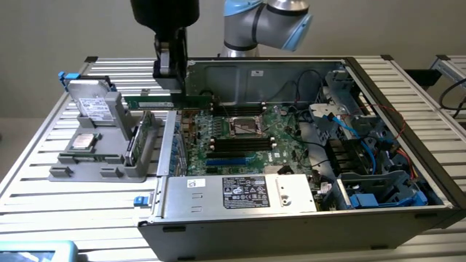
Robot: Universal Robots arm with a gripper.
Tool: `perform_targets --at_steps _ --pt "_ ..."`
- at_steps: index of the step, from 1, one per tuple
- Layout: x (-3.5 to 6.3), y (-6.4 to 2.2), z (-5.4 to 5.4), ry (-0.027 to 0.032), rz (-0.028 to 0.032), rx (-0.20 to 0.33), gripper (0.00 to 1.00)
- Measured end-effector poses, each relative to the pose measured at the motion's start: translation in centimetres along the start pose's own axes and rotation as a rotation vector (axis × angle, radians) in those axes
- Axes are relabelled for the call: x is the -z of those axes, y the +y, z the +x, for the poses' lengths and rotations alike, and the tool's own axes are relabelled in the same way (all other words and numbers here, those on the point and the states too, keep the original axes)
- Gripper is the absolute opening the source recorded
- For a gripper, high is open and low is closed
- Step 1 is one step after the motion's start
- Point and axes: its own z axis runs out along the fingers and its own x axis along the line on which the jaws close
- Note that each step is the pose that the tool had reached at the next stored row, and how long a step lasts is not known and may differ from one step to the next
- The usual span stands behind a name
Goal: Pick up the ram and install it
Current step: 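Pick up the ram and move it above insertion slot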
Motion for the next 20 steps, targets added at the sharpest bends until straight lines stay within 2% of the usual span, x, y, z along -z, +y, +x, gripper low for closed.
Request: perform_targets --at_steps 10,15,20 --pt "-0.21 -4.53 -0.4 0.0001 0.0 0.0 0.13" --pt "-0.44 -6.76 -1.2 0.0001 0.0 0.0 0.13" --pt "-0.7 -8.52 -2.2 0.0001 0.0 0.0 0.13"
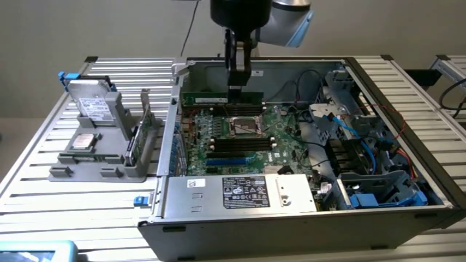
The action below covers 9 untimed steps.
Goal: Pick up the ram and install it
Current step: 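Pick up the ram and move it above insertion slot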
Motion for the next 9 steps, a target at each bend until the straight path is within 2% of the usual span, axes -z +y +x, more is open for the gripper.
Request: perform_targets --at_steps 5,9 --pt "-0.26 -1.02 -1.1 0.0 0.0007 0.0 0.13" --pt "-0.44 -1.6 -2.1 -0.0003 0.0055 0.0 0.13"
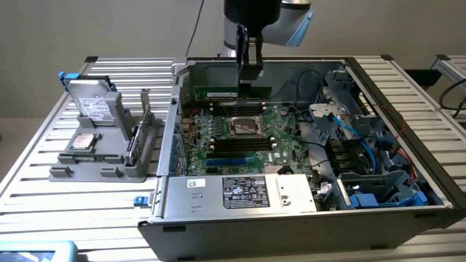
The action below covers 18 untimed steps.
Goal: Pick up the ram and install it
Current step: 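Pick up the ram and move it above insertion slot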
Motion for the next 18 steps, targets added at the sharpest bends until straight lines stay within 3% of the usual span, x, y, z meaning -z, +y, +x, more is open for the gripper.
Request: perform_targets --at_steps 10,18 --pt "-0.33 -1.16 -2.1 -0.0008 0.0178 0.0 0.13" --pt "-0.55 -1.54 -3.7 -0.0011 0.0252 0.0 0.13"
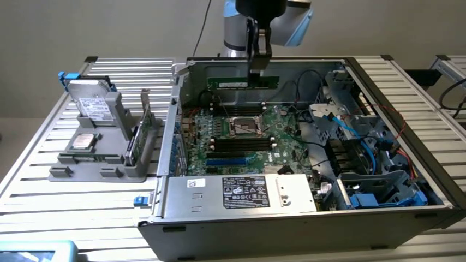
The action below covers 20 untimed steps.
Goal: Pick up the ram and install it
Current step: 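Pick up the ram and move it above insertion slot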
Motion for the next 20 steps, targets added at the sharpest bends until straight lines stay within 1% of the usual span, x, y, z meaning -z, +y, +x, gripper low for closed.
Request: perform_targets --at_steps 3,11,15,20 --pt "-0.09 -0.03 -0.5 0.0 0.0027 0.0 0.13" --pt "-0.43 -0.01 -1.1 -0.0001 0.0029 0.0 0.13" --pt "-0.7 -0.01 -1.2 0.0 0.0022 0.0 0.13" --pt "-0.73 -0.01 -1.2 -0.0002 0.0022 0.0 0.13"
